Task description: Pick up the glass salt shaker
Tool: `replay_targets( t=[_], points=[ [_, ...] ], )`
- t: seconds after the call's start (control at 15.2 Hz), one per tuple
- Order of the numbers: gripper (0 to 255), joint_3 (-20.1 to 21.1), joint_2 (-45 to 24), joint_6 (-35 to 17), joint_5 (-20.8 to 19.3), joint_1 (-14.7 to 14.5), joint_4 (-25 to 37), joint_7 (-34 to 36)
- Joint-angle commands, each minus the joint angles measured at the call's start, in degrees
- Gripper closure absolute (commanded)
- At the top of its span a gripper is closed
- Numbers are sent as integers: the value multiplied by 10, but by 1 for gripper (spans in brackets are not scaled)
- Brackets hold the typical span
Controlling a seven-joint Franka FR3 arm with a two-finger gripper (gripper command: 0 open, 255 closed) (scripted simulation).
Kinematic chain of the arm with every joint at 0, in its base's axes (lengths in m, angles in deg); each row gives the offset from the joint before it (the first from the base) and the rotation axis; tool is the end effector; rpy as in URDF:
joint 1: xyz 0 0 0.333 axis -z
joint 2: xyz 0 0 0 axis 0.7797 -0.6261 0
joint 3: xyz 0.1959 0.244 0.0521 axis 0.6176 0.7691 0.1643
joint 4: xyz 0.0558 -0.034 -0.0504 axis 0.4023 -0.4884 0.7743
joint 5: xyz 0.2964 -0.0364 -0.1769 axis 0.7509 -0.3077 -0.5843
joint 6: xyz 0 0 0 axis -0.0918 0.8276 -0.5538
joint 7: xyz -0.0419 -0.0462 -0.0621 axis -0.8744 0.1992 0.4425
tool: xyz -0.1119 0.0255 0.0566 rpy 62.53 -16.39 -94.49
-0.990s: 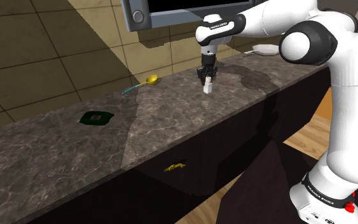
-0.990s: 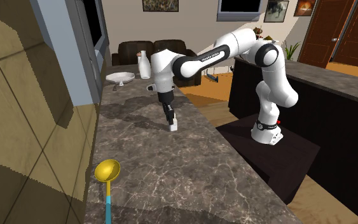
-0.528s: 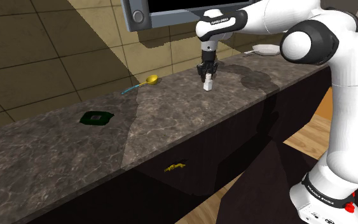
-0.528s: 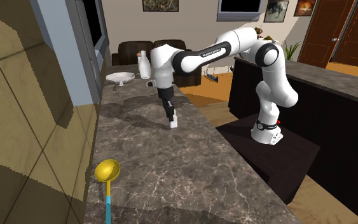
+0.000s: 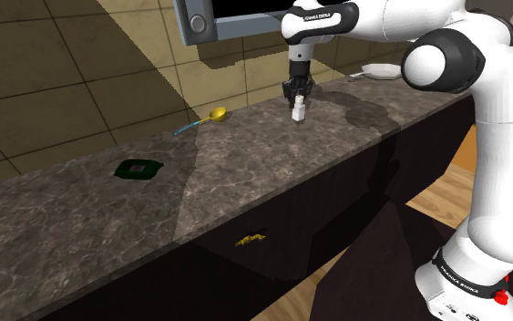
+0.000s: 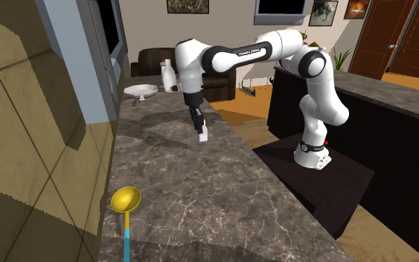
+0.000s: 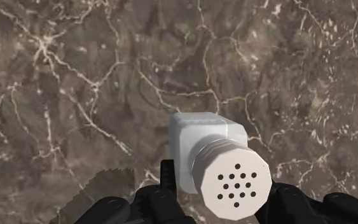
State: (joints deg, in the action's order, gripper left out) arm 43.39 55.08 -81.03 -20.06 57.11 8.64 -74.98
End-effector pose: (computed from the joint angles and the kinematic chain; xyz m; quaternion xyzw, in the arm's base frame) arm 0.6208 -0.1179 0.4775 -0.9939 0.0855 0.0394 0.0581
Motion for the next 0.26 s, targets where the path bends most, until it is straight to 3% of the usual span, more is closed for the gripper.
replay_targets(
  t=[0.0, 0.2],
  points=[
    [255, 0, 0, 16, 0, 1, 16, 2],
    [255, 0, -1, 26, 0, 1, 27, 3]
  ],
)
